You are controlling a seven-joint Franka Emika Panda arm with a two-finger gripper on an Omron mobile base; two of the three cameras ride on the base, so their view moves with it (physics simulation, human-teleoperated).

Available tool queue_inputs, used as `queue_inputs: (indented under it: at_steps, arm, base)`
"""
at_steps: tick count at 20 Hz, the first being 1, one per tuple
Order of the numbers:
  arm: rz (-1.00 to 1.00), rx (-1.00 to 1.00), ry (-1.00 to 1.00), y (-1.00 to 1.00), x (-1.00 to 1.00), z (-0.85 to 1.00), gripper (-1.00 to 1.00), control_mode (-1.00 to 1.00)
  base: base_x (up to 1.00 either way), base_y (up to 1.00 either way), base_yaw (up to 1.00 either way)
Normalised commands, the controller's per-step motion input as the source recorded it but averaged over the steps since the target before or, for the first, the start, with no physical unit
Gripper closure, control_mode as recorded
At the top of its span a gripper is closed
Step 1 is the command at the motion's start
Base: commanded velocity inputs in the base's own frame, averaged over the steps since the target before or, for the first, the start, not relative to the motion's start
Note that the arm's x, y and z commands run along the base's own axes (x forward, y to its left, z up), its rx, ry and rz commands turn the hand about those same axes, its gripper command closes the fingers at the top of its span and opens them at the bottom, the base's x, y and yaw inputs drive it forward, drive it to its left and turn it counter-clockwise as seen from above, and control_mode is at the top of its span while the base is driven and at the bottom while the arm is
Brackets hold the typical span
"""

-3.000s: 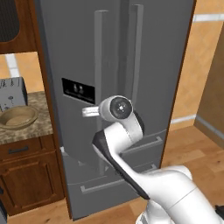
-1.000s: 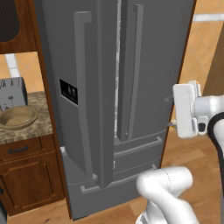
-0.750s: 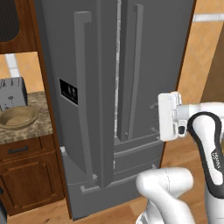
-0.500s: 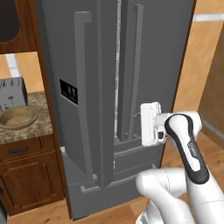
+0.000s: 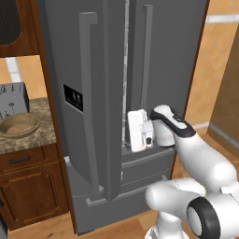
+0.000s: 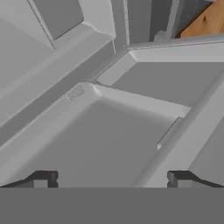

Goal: Grab a lemon wedge from the fridge and one ice cube from the ice bowl, and put them in the glass of lemonade.

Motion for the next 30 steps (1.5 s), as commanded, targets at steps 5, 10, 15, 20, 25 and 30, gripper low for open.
queue_inputs:
  at_steps: [5,10,15,20,25,30]
  arm:
    - [0.40,-0.16,0.00,1.00,-0.15,-0.24,-1.00,-1.00]
    - [0.50,-0.12,0.00,1.00,-0.72,-0.61,-1.00,-1.00]
    - [0.37,-0.07,-0.25,0.56,-0.84,-0.38,-1.00,-1.00]
    - [0.00,0.07,-0.74,-1.00,-0.64,0.22,-1.00,-1.00]
    - [0.04,0.01,-0.85,-1.00,-0.53,0.53,-1.00,-1.00]
    - [0.15,-0.02,-0.90,-1.00,-0.47,0.68,-1.00,-1.00]
  base:
    - [0.00,0.00,0.00]
    - [0.00,0.00,0.00]
    - [0.00,0.00,0.00]
    - [0.00,0.00,0.00]
    - [0.00,0.00,0.00]
    - [0.00,0.00,0.00]
